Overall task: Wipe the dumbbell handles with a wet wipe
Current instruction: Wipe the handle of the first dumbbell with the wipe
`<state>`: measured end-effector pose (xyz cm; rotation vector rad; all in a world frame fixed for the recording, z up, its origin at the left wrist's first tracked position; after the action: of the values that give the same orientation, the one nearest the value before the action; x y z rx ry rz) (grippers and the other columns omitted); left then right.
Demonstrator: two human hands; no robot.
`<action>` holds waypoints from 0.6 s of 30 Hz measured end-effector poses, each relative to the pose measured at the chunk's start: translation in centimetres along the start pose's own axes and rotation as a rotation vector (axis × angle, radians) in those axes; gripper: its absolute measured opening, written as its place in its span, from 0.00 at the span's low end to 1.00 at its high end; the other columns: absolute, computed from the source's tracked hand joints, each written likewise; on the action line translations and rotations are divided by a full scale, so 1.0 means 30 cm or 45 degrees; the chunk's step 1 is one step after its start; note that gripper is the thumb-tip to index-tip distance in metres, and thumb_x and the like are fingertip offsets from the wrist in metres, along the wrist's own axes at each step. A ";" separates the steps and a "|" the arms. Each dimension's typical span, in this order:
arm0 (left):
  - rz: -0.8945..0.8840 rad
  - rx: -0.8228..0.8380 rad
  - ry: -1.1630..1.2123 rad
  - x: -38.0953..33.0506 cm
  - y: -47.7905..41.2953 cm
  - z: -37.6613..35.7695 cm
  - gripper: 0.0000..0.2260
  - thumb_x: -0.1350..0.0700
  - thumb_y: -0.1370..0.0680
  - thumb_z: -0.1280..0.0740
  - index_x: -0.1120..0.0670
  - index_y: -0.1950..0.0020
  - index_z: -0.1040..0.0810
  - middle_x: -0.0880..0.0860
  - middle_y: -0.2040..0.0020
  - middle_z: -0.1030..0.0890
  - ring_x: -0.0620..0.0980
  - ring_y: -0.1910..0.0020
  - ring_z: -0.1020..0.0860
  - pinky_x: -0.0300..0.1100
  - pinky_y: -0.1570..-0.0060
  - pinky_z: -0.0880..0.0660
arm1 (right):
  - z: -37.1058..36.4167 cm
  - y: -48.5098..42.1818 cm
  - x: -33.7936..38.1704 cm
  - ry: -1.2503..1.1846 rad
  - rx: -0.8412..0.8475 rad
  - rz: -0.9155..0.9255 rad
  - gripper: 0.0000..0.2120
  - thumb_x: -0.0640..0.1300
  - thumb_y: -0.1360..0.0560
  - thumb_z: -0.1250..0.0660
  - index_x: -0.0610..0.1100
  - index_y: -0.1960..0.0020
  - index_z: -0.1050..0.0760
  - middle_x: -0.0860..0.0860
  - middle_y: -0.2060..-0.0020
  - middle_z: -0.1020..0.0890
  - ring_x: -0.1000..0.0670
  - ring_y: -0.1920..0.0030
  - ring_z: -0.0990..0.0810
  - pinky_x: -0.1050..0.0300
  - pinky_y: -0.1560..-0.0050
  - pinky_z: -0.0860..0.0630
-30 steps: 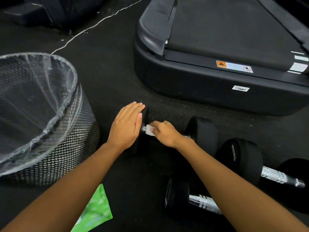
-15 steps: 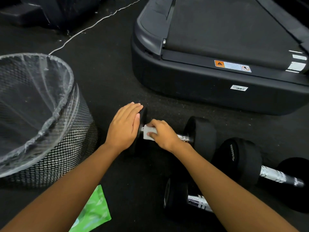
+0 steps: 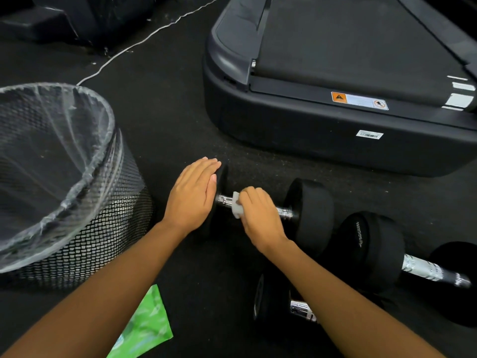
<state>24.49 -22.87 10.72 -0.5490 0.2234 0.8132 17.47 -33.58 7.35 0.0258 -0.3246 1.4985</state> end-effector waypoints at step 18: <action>-0.024 -0.031 0.012 -0.006 -0.002 0.006 0.20 0.53 0.20 0.50 0.59 0.34 0.27 0.55 0.36 0.25 0.50 0.33 0.32 0.35 0.32 0.45 | -0.048 -0.073 -0.044 -0.340 0.480 -0.216 0.16 0.43 0.20 0.44 0.45 0.33 0.30 0.44 0.39 0.23 0.45 0.37 0.28 0.52 0.32 0.38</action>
<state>24.41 -22.94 10.98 -0.5774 0.2167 0.7963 19.85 -34.74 6.08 0.5449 -0.2420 1.3697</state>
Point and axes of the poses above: each hand's wrist, its own y-axis away from the middle knuckle, its own z-axis out of the back of the hand, x = y × z, the point moved 7 cm from there along -y, towards the middle knuckle
